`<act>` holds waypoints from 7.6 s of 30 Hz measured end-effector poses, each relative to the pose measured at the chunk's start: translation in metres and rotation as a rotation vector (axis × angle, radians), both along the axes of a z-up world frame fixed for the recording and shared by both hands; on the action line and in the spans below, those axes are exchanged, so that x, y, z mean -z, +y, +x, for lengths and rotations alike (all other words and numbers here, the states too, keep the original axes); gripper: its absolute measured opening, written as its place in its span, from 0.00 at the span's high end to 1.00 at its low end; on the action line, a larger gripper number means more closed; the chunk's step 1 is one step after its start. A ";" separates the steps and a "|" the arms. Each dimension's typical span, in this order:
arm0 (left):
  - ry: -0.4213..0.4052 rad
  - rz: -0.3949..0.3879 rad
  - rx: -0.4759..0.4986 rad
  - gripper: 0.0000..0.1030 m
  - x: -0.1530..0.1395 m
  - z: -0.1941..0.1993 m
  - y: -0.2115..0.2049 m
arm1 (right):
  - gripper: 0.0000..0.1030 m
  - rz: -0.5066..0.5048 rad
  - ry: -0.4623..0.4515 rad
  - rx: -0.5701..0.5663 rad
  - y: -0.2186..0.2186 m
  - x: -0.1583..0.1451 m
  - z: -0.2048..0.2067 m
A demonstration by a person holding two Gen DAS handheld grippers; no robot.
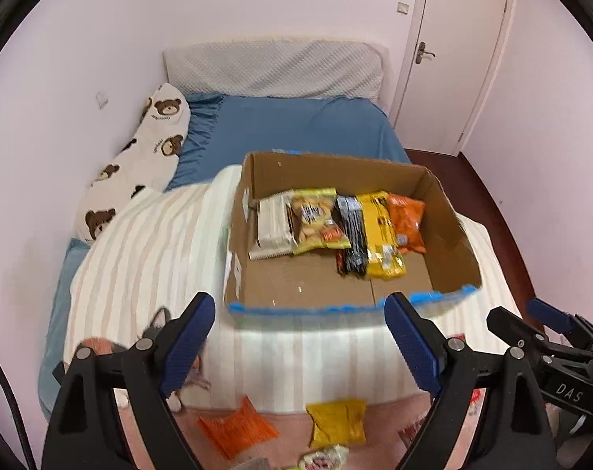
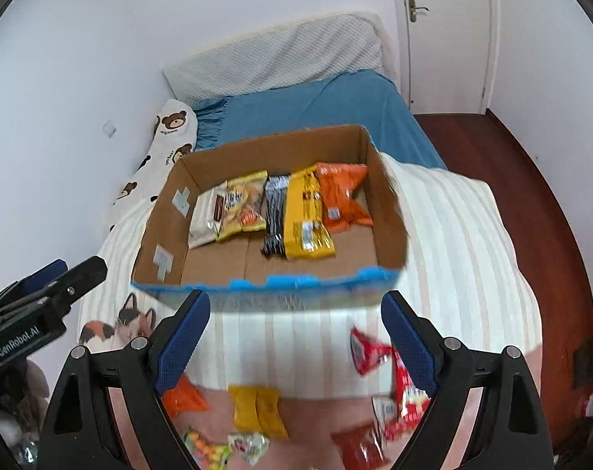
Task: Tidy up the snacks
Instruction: 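Move both tools back toward the remaining snacks on the bed, then grasp the yellow chip bag with the left tool while the right grasps the red packet, then lift both packets and carry them toward the cardboard box, then lower both packets into the box and open both tools, then move both tools back to the snacks on the bed, then grasp the clear candy bag with the left tool while the right grasps the brown packet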
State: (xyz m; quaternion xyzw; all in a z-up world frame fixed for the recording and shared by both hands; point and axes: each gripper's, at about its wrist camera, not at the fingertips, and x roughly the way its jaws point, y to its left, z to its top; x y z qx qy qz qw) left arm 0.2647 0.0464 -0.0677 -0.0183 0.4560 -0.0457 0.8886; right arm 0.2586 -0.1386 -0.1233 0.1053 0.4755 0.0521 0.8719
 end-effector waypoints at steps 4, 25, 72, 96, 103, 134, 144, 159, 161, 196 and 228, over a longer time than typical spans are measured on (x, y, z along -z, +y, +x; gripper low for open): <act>0.036 0.003 0.002 0.14 0.014 -0.023 -0.003 | 0.11 0.024 0.057 0.037 -0.020 0.014 -0.032; 0.575 0.057 0.023 0.14 0.221 -0.047 -0.072 | 0.13 0.141 0.418 0.169 -0.120 0.197 -0.051; 0.565 -0.033 0.038 0.49 0.266 -0.027 -0.088 | 0.67 0.048 0.621 -0.032 -0.046 0.244 -0.035; 0.641 -0.126 0.068 0.49 0.261 -0.057 -0.065 | 0.85 0.158 0.612 -0.065 -0.063 0.215 -0.043; 0.640 -0.117 0.064 0.49 0.263 -0.047 -0.070 | 0.86 0.233 0.603 0.028 -0.064 0.246 -0.034; 0.300 -0.245 0.226 0.49 0.016 0.006 -0.063 | 0.92 0.330 0.161 -0.155 -0.053 0.023 -0.016; 0.252 -0.075 0.172 0.49 -0.008 0.094 -0.046 | 0.92 0.316 0.094 -0.241 -0.007 -0.004 0.077; 0.437 0.071 0.054 0.47 0.073 0.189 -0.003 | 0.91 0.356 0.252 -0.308 0.081 0.081 0.180; 0.495 0.075 0.036 0.46 0.092 0.193 0.002 | 0.83 0.355 0.345 -0.337 0.093 0.105 0.188; 0.192 0.054 0.003 0.25 0.051 0.014 -0.016 | 0.10 -0.031 0.158 -0.109 0.001 0.047 0.039; 0.705 -0.486 -0.573 0.27 0.289 -0.116 0.076 | 0.10 -0.041 0.607 -0.074 -0.009 0.243 -0.091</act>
